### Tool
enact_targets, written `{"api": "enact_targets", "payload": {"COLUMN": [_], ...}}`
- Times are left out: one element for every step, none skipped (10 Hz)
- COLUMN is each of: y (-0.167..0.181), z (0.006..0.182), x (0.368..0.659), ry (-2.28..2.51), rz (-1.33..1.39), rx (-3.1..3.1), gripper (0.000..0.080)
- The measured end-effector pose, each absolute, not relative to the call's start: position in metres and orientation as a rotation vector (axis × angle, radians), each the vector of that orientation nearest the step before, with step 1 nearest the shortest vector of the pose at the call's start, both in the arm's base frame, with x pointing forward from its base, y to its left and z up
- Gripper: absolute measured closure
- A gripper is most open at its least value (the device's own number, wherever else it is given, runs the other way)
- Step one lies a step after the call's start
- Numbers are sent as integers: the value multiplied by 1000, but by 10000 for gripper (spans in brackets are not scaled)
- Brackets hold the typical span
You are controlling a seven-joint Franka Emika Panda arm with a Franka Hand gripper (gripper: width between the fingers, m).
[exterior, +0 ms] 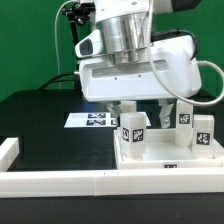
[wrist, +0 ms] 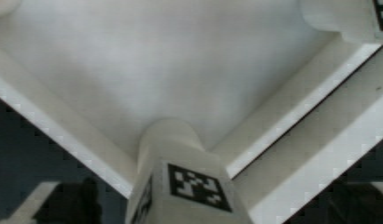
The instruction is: Assemble square table
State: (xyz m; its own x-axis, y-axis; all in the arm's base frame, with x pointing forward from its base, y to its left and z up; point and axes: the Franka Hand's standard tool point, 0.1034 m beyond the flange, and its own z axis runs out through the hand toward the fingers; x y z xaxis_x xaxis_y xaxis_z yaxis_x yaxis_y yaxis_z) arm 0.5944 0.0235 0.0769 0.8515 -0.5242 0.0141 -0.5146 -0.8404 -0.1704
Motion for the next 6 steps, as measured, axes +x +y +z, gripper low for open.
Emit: {"api": "enact_targets", "payload": {"y": [19,10,10,12,11,8], "z": [76,76,77,78,78,77], "x": [594,595,596,598,598,598], "ry": [692,539,398,257,151,-18], "rz": [-95,-111,-131,-159,-165,-185], "rx": [-2901,-2941,-2981,-3015,-3030,-3044], "gripper": [153,150,150,150,150,150]}}
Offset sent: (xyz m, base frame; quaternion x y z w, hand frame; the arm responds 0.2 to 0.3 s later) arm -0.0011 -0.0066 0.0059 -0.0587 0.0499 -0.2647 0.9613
